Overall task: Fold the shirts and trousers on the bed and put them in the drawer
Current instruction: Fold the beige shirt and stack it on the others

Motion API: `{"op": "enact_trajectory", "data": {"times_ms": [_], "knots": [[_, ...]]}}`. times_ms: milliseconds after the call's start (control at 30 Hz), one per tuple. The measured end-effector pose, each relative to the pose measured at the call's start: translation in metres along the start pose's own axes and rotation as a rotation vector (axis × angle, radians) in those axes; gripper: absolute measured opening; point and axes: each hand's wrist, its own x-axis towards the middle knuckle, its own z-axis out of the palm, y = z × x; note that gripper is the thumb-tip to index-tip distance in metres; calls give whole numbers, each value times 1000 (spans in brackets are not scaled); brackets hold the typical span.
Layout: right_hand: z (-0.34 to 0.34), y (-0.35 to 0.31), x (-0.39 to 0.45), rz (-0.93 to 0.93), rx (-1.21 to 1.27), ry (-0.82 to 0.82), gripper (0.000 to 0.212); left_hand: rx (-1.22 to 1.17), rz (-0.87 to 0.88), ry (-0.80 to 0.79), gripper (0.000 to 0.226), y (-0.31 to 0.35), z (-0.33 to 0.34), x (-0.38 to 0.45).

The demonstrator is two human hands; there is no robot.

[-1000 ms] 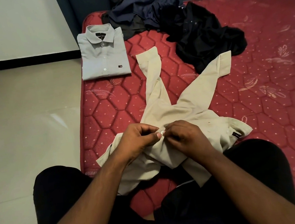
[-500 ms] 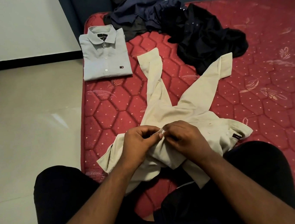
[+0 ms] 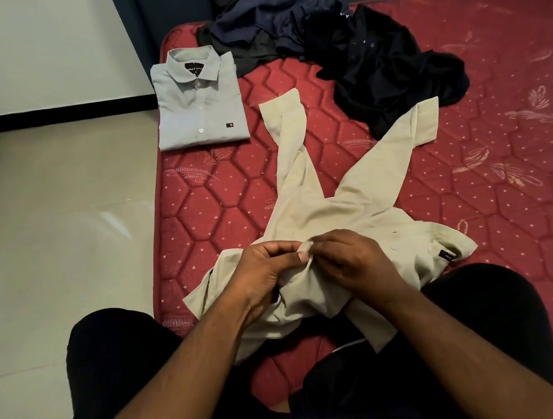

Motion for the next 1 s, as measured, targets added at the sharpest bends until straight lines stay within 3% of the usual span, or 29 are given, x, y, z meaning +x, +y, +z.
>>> {"op": "enact_trajectory", "data": {"times_ms": [167, 367, 600, 833, 967, 1000], "knots": [[1, 1, 0, -19, -10, -13, 22, 16, -57, -30, 37, -1, -1, 3], [-1, 1, 8, 0, 38, -100, 9, 104, 100, 29, 21, -2, -3, 3], [-3, 2, 6, -10, -5, -89, 18, 215, 193, 49, 9, -2, -2, 1], [-5, 5, 15, -21, 5, -209, 23, 529, 465, 80, 8, -8, -1, -7], [-5, 2, 17, 87, 54, -185, 6, 738, 655, 161, 13, -10, -5, -6], [-5, 1, 18, 145, 84, -180, 14, 786, 707, 172, 14, -10, -5, -6]]}}
